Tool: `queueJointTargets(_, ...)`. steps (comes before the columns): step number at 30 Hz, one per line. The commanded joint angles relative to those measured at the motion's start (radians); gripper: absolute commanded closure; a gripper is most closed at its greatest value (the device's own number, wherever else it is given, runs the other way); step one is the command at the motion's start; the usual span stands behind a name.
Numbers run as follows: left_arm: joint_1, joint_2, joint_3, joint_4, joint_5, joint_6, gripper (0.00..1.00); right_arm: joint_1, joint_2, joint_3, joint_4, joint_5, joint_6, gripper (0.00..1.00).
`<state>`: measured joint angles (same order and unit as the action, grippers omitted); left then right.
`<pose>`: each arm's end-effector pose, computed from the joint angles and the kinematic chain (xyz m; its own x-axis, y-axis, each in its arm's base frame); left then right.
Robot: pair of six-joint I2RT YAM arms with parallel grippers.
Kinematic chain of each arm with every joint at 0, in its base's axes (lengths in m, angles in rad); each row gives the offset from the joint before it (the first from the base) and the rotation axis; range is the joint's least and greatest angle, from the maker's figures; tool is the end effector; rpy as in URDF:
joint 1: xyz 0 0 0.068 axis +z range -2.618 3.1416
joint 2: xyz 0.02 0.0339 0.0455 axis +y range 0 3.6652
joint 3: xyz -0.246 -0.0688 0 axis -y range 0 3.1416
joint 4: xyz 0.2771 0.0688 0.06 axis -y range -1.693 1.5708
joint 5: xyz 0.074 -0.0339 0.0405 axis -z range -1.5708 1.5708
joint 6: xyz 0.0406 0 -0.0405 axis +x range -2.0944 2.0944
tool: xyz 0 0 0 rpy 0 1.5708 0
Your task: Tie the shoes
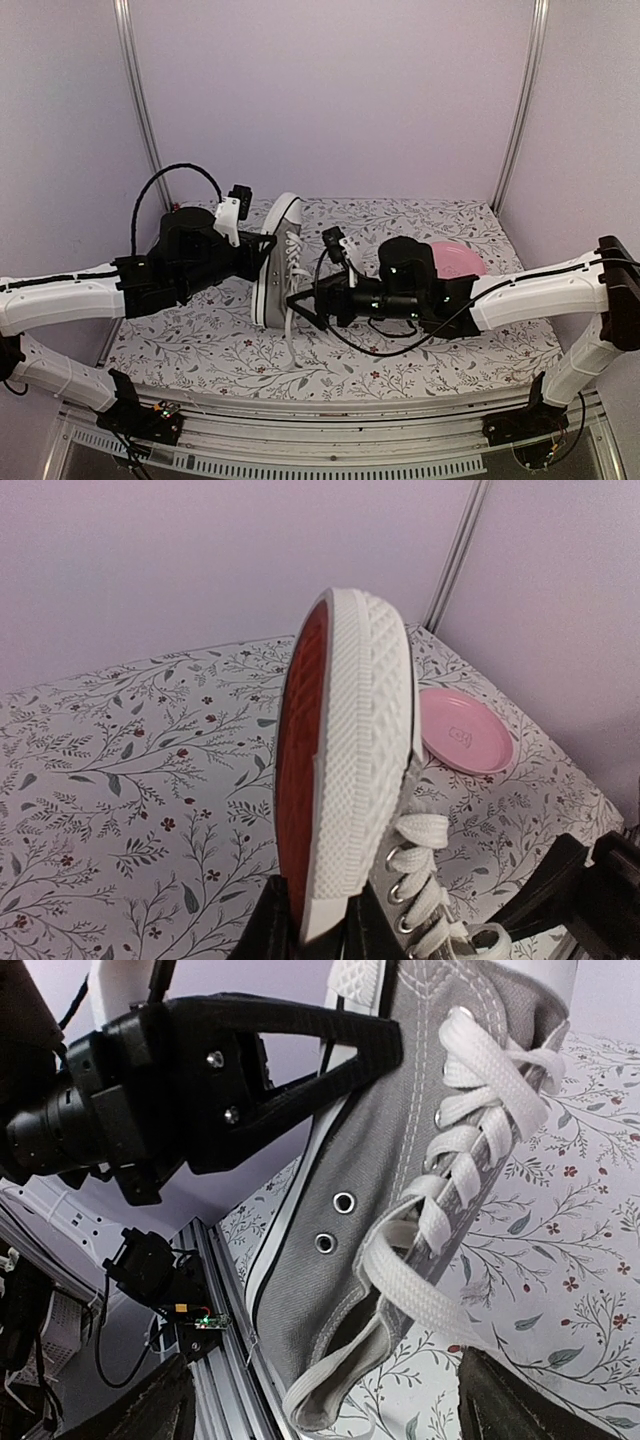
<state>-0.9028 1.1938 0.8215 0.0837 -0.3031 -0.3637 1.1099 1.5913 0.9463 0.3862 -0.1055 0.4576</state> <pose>0.2062 -0.2417 0.2652 -0.3683 -0.0814 -0.9262 0.4719 0.8419 -0.2616 0.1710 0.3540 0.2115 -0.5156 -0.0505 -0.8553 -0.7894 0.4162 0.4513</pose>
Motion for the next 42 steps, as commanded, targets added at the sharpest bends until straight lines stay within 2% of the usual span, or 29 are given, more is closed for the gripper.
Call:
queueJointTargets(1, 0.001, -0.013, 0.046, 0.059, -0.007, 0.004, 1.00, -0.008, -0.106, -0.019, -0.037, 0.068, -0.029, 0.09)
queueJointTargets(7, 0.003, -0.015, 0.050, 0.064, 0.002, 0.002, 1.00, -0.059, -0.167, -0.027, -0.064, 0.044, -0.056, 0.01)
queueJointTargets(14, 0.008, -0.020, 0.065, 0.048, 0.001, 0.005, 1.00, -0.180, -0.156, -0.071, -0.034, -0.140, -0.002, 0.01)
queueJointTargets(19, 0.019, -0.031, 0.070, 0.034, 0.006, 0.008, 1.00, -0.232, -0.212, -0.136, -0.033, -0.185, 0.013, 0.01)
queueJointTargets(23, 0.024, -0.023, 0.071, 0.047, 0.031, 0.008, 1.00, -0.228, -0.182, -0.108, -0.063, -0.196, -0.030, 0.01)
queueJointTargets(33, 0.028, 0.001, 0.081, 0.055, 0.070, -0.011, 1.00, -0.193, 0.045, 0.071, -0.034, -0.349, -0.081, 0.01)
queueJointTargets(39, 0.033, 0.005, 0.085, 0.050, 0.067, -0.016, 1.00, -0.160, 0.124, 0.126, -0.053, -0.326, -0.117, 0.01)
queueJointTargets(42, 0.036, 0.008, 0.085, 0.050, 0.066, -0.018, 1.00, -0.133, 0.133, 0.123, -0.058, -0.268, -0.112, 0.00)
